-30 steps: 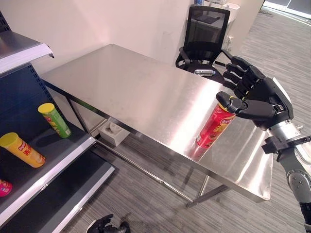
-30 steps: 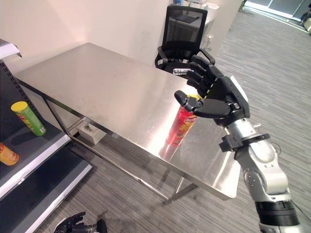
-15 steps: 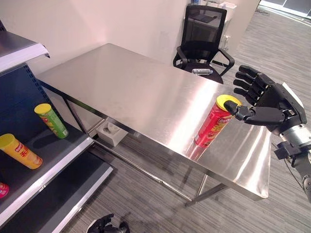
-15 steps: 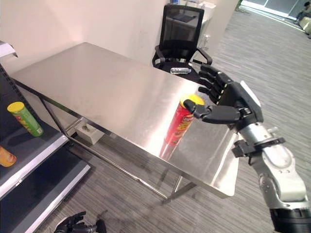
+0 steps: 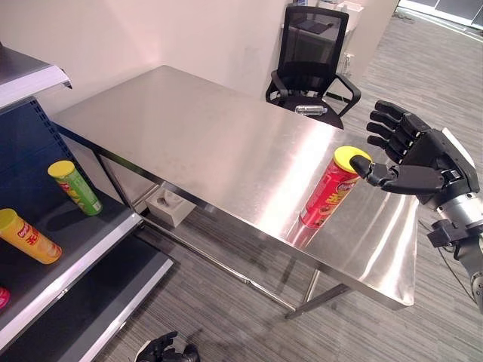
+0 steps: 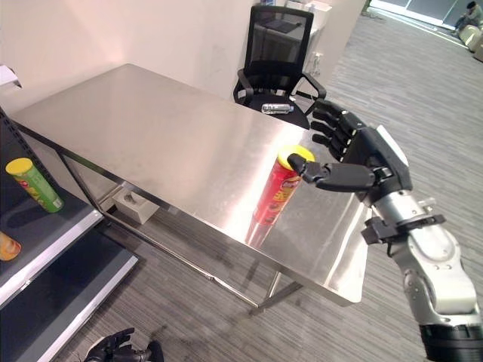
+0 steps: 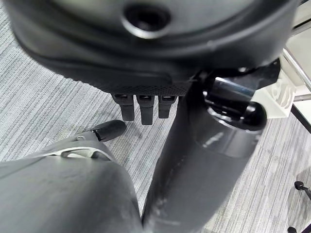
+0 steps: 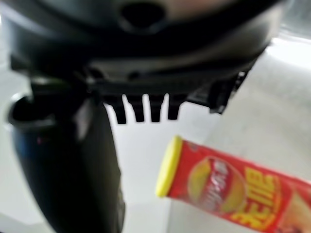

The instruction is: Put the goods on the table back onto the shelves and tidy them up.

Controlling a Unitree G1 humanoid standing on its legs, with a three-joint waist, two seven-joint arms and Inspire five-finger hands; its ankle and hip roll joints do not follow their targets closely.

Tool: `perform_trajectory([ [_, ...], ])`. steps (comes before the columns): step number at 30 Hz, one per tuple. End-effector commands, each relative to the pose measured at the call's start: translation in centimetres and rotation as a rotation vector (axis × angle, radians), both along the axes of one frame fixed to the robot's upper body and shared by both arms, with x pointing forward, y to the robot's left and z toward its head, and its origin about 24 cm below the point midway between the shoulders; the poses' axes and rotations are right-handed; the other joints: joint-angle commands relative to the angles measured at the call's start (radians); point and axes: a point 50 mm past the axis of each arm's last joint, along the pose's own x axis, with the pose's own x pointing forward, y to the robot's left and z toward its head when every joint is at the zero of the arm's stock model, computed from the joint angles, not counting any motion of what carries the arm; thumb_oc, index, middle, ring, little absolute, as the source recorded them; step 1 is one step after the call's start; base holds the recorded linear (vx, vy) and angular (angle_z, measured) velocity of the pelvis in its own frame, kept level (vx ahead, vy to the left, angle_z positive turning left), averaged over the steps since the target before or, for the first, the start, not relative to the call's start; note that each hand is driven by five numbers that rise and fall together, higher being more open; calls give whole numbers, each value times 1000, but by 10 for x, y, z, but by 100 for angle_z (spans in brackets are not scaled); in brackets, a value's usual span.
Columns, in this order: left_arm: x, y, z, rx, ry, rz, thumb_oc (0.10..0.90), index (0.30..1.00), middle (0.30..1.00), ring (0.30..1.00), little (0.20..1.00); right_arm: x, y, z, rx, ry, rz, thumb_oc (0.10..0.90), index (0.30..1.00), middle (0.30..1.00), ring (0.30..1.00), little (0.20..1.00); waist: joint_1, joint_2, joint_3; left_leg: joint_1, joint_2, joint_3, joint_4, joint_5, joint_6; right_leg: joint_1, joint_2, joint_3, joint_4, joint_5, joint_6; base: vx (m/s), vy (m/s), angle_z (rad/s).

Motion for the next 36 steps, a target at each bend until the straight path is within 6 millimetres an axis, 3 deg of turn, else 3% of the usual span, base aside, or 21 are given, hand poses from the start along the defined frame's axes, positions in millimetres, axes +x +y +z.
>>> perform_trajectory([
  [1,18,-2,5,2,-52,-86,800,900,900,900,900,-5,-5,47,-108,-166,1,800,900,900,900,900,47,32,-46,101,79,30,4,-52,-73,-11,-22,-17,8,30,53,0,0,0],
  [17,20,0,6,10,-58,-94,800,900,900,900,900,-5,-17,34,-185,-87,-75,800,900,900,900,900,51,29,-41,96,78,25,4,-51,-73,-8,-22,-26,8,29,53,0,0,0],
  [36,23,1,8,17,-65,-81,800,900,900,900,900,10,-10,23,-96,-86,-82,800,900,900,900,900,77,20,-37,93,74,13,4,-53,-70,1,-18,-40,8,27,51,2,0,2],
])
